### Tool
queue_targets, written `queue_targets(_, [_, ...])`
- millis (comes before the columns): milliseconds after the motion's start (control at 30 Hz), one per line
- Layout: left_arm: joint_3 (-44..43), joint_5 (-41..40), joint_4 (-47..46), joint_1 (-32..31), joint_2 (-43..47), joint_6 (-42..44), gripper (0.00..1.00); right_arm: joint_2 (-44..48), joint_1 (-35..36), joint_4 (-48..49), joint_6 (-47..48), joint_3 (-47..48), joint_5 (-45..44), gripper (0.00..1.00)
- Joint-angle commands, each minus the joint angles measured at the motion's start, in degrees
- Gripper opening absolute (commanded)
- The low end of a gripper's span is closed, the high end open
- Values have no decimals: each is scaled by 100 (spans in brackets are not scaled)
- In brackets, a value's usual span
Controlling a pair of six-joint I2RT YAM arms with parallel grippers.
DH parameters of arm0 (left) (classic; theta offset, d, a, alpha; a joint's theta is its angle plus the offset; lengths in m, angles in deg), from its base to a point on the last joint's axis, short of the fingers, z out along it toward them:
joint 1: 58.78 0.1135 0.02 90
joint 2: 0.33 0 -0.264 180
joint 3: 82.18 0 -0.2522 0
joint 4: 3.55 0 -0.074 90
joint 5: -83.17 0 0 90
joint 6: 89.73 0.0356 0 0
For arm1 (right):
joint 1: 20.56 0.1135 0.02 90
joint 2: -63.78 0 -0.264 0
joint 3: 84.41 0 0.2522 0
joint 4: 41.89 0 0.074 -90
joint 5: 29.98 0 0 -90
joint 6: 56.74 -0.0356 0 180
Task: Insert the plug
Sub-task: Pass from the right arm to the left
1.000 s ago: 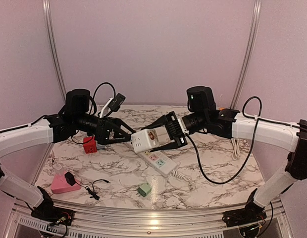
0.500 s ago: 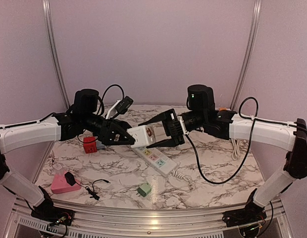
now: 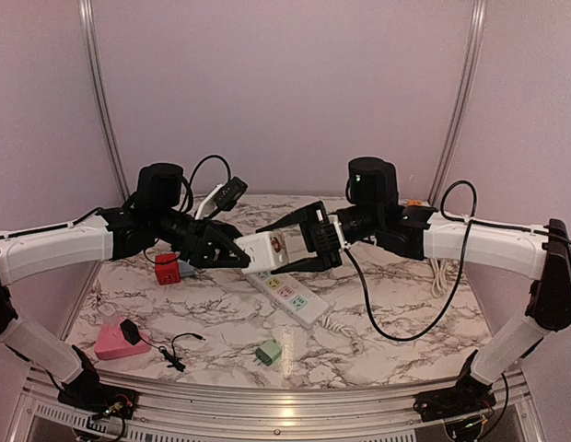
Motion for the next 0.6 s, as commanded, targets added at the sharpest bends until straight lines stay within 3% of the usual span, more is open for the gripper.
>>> queue_targets(0, [-204,-18,-155,-69,-2,55,19,-184,61,459,-449,37,-391,22])
queue_targets(100, [-157,-100,-156,-77,82,79,2,-230,61,608,-868,38,-644,30])
queue_targets(267, [-121,-248,-177,-77,206,101,0,-207,59,712,-1121,-68,-792,31])
queue_targets(300, [-135,-246,-180,-77,210,93,16,-171,66,803,-1132,-171,-767,30])
queue_targets(367, [-153,-239,-186,-77,203,82,34,-103,56,1072,-1154,-363,-680,29])
queue_targets(400, [-162,-240,-190,-77,206,75,47,-89,51,1231,-1183,-450,-605,28])
queue_targets(467, [-182,-234,-199,-85,205,73,55,-84,45,1588,-1338,-571,-429,28])
queue_targets(567, [-233,-218,-215,-91,209,73,56,-164,41,2086,-1610,-651,-128,27])
